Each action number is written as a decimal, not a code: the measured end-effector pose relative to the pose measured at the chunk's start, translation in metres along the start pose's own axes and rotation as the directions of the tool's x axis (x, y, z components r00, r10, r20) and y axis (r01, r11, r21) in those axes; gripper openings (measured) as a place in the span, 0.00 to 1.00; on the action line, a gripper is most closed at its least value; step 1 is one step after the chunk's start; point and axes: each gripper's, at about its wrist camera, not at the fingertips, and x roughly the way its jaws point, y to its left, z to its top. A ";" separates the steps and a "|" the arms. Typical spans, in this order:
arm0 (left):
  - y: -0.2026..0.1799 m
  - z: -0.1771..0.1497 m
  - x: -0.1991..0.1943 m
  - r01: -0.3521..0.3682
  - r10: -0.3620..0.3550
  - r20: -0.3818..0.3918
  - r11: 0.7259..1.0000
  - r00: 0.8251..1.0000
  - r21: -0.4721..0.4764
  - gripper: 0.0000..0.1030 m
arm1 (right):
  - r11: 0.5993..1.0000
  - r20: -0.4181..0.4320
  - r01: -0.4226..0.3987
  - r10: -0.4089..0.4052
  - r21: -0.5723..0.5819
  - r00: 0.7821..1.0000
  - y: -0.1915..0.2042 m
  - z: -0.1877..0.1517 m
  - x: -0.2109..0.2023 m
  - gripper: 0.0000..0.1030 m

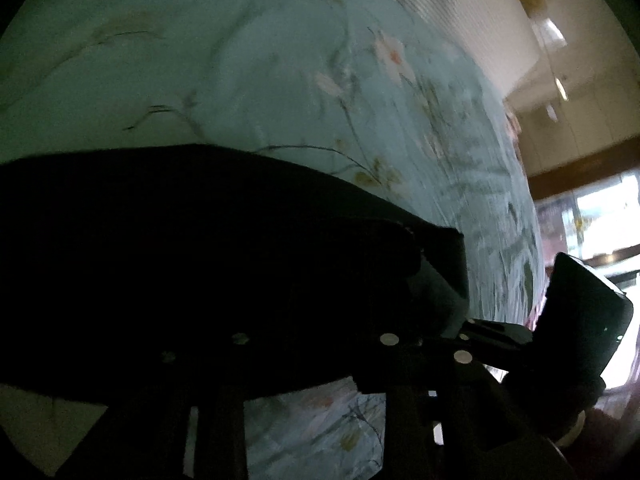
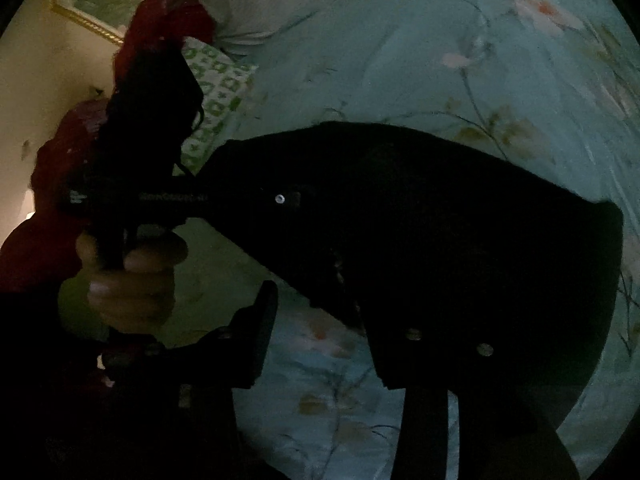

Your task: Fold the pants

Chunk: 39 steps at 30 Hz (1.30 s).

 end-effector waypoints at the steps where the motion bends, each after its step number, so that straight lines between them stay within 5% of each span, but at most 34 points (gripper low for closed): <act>1: 0.004 -0.002 -0.005 -0.002 0.003 0.010 1.000 1.000 -0.015 0.28 | 1.000 0.003 -0.011 0.011 -0.009 1.000 0.004 0.003 -0.002 0.43; 20: 0.096 -0.066 -0.085 -0.009 0.067 0.165 0.945 0.984 -0.327 0.39 | 0.995 -0.005 -0.052 0.052 -0.089 0.999 0.036 0.054 0.024 0.43; 39: 0.185 -0.103 -0.110 -0.009 0.155 0.188 0.793 0.970 -0.610 0.66 | 0.969 -0.136 -0.061 0.028 -0.239 0.990 0.073 0.124 0.097 0.50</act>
